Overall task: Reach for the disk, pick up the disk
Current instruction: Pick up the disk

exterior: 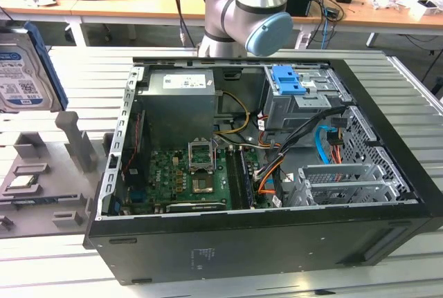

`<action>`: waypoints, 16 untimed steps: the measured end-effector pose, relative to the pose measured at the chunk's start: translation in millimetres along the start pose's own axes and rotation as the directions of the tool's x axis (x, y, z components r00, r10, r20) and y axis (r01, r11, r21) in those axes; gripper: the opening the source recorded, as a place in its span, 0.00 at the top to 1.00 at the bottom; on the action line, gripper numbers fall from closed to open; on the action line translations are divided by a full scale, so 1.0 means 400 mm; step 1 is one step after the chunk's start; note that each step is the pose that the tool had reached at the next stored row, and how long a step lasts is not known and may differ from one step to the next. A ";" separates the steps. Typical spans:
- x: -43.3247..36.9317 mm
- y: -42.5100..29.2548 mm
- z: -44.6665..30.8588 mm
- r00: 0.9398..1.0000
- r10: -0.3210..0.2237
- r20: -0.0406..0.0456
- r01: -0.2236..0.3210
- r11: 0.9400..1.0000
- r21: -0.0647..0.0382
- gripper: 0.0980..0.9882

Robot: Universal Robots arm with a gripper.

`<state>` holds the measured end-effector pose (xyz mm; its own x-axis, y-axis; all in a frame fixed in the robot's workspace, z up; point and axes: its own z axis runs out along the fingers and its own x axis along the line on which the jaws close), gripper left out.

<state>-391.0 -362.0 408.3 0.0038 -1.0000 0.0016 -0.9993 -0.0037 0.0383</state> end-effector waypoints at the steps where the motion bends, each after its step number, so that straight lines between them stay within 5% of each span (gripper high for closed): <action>1: 0.000 0.000 -0.004 1.000 0.000 0.000 0.000 1.000 0.000 0.70; 16: -0.002 -0.001 -0.107 1.000 0.000 0.000 0.000 1.000 0.000 0.70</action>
<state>-389.2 -361.1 450.9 0.0038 -1.0000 0.0016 -0.9993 -0.0038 0.0382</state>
